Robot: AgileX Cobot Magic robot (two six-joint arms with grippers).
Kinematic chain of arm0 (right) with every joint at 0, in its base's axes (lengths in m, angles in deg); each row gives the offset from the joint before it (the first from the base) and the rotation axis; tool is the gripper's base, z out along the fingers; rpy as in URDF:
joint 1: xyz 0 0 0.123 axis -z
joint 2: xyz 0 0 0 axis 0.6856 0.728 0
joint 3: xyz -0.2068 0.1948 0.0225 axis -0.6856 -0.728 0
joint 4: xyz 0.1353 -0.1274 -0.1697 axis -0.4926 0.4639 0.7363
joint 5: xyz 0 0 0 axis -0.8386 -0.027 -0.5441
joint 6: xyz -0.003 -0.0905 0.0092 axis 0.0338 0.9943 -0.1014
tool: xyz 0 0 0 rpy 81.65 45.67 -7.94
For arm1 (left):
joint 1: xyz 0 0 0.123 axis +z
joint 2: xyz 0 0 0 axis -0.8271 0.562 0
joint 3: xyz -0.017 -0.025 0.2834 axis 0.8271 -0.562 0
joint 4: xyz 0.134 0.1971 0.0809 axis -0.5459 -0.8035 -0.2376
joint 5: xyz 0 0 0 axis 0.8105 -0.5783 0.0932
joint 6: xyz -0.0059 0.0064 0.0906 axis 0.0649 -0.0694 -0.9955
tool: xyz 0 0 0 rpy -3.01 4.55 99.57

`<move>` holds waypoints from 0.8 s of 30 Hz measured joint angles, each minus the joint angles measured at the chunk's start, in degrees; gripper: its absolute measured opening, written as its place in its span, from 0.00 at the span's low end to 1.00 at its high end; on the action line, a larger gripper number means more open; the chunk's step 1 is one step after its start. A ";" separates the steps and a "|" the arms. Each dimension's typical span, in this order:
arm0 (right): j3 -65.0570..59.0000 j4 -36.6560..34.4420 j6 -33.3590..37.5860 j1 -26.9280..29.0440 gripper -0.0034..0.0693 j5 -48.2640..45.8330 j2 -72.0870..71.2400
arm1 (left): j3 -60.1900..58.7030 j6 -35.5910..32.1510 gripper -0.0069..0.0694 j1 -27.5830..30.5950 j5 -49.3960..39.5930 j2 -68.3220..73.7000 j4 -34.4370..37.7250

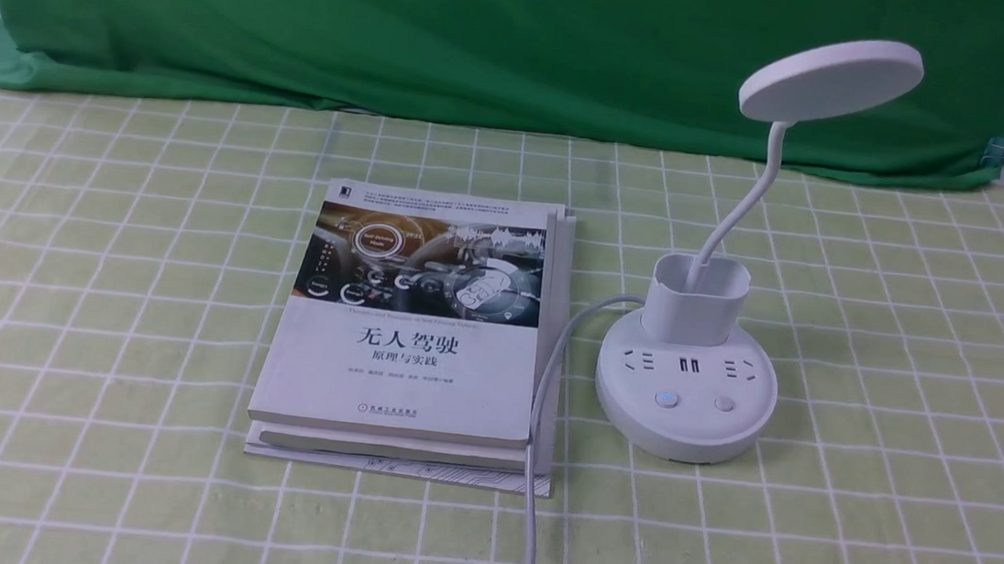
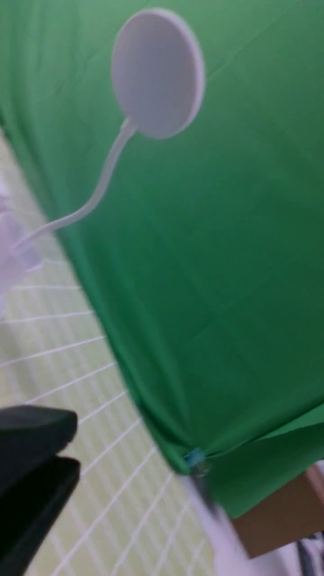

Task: Turn on the table lamp on the green coffee tablecloth with your hand.
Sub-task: 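Press the button on the base of the white desk lamp with the right gripper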

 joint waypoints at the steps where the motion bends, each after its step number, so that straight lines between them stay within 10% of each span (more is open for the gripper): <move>1: 1.84 -0.05 1.41 -0.52 0.13 -2.54 1.74 | 0.00 0.00 0.09 0.00 0.00 0.00 0.00; 12: 31.75 -0.05 25.72 -10.08 0.09 -36.24 40.37 | 0.00 0.00 0.09 0.00 0.00 0.00 0.00; 24: 49.87 -5.57 37.80 -15.75 0.09 -38.41 80.00 | 0.00 0.00 0.09 0.00 0.00 0.00 0.00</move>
